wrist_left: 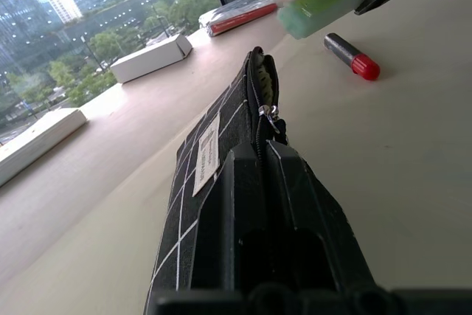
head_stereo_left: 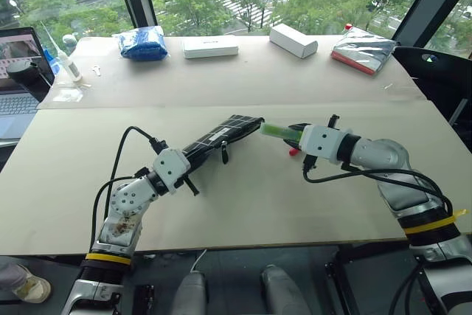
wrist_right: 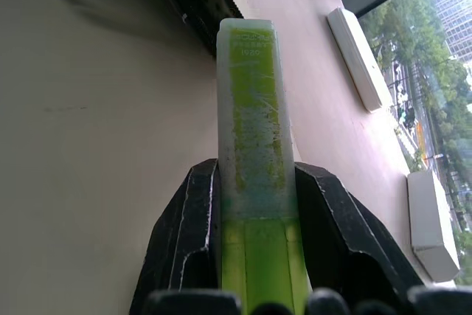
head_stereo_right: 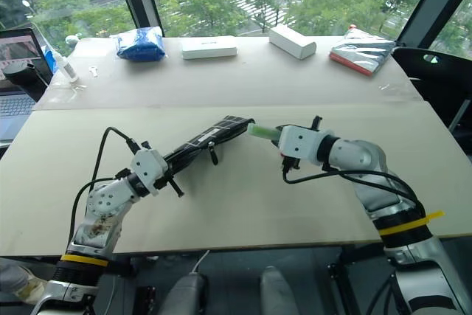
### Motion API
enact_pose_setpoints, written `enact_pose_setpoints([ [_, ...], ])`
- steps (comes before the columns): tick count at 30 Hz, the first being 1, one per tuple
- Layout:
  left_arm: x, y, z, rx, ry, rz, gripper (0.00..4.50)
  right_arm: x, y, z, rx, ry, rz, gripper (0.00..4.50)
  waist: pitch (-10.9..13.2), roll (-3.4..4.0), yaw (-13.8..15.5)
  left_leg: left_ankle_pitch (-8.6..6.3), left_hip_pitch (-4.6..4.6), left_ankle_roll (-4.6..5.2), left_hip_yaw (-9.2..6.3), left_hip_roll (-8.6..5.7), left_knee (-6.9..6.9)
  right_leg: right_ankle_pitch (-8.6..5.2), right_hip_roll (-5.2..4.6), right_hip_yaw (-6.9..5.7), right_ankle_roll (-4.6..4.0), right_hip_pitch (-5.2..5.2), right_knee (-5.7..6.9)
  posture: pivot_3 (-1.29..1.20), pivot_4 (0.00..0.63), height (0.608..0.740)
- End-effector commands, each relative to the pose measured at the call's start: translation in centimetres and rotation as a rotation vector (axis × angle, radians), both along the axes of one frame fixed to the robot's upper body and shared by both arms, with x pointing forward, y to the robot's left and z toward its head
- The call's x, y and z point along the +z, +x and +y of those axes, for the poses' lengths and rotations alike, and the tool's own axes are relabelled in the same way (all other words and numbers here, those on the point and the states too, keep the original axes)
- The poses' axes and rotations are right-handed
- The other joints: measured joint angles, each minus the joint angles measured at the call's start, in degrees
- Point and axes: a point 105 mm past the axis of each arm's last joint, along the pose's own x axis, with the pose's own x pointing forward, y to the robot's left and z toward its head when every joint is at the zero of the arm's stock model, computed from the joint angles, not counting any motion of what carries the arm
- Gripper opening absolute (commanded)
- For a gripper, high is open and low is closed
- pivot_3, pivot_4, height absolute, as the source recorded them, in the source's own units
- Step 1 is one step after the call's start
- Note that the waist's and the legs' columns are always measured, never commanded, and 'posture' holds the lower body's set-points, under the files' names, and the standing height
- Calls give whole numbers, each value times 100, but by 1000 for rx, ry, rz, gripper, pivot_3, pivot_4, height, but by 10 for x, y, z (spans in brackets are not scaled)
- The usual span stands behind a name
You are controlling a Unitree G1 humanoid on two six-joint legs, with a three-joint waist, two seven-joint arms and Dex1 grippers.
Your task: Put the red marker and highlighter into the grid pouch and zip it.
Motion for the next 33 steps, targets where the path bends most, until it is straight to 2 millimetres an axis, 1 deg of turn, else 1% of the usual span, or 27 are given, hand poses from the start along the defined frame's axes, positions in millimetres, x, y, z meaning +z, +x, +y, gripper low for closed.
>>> enact_pose_setpoints([
  [1,15,-5,-3,-24,-9,-69,0,10,4,9,42,-9,-63,1046,0,0,4,0,0,0,-1,0,0,0,0,-1,0,1,0,0,150,740],
  [12,22,-8,-8,-38,-14,-93,0,4,9,11,47,-38,-61,1046,0,0,51,0,2,0,-1,-1,2,1,-1,-1,-2,1,3,0,150,740],
  [17,23,-9,-11,-51,-18,-94,0,4,14,17,52,-46,-66,1046,0,0,45,0,3,0,-1,-1,1,2,0,0,-3,1,4,0,150,740],
  [22,21,-10,-15,-75,-1,-92,0,3,16,28,84,-84,-86,1046,0,1,43,0,3,0,-1,-1,1,2,0,0,-3,1,4,0,150,740],
  [25,18,-11,-16,-87,7,-86,0,-1,13,41,147,-137,-108,1046,0,1,36,0,4,0,-1,0,1,2,0,-1,-3,1,5,0,150,740],
  [29,15,-10,-16,-91,8,-77,0,-18,-4,73,325,-269,-162,1046,0,1,27,0,4,0,-1,0,1,2,0,-1,-3,0,5,0,150,740],
  [31,14,-10,-16,-93,8,-75,0,-20,-8,88,395,-304,-221,1046,1,2,15,0,7,0,-1,1,0,2,2,-1,-3,1,6,0,150,740],
  [33,14,-10,-16,-94,8,-75,0,-20,-10,94,432,-317,-256,1046,1,2,5,0,6,0,-1,0,0,2,1,-1,-3,0,7,0,150,740],
])
